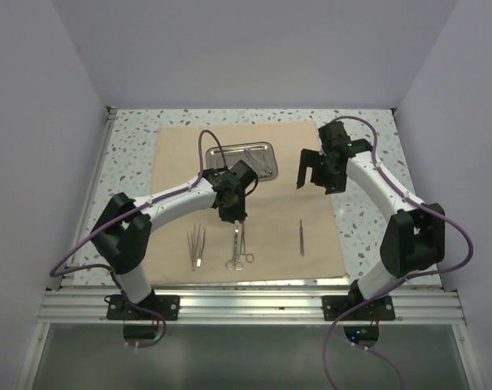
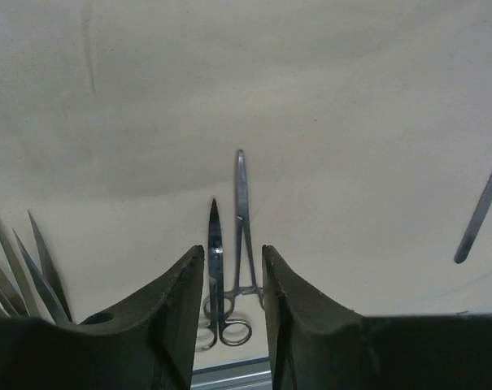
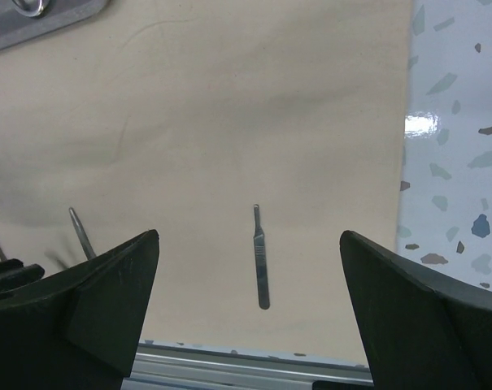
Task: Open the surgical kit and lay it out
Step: Place the medical item in the surgical kit.
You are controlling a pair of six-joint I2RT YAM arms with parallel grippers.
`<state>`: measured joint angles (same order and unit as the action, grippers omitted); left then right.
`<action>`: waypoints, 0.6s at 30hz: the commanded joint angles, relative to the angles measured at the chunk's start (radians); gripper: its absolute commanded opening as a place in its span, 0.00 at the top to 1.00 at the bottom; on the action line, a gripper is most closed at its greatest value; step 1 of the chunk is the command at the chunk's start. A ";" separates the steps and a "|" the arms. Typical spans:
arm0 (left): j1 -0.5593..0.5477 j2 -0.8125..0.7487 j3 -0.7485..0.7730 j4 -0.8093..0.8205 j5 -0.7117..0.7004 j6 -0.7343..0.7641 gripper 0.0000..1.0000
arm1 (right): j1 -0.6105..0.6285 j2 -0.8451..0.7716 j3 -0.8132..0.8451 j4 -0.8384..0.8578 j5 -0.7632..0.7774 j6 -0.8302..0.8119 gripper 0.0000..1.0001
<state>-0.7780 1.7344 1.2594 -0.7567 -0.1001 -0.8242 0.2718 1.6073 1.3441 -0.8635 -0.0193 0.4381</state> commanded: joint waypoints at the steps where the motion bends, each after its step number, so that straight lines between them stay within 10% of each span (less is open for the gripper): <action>1: -0.012 -0.042 0.082 0.019 -0.012 -0.017 0.59 | -0.005 -0.053 -0.007 0.032 -0.008 0.016 0.03; 18: 0.243 0.618 0.914 -0.062 -0.093 0.345 0.61 | -0.006 0.034 0.200 -0.094 0.065 -0.012 0.03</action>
<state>-0.5419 2.2494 2.0506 -0.7940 -0.1825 -0.5903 0.2718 1.6207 1.4731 -0.9054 -0.0021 0.4446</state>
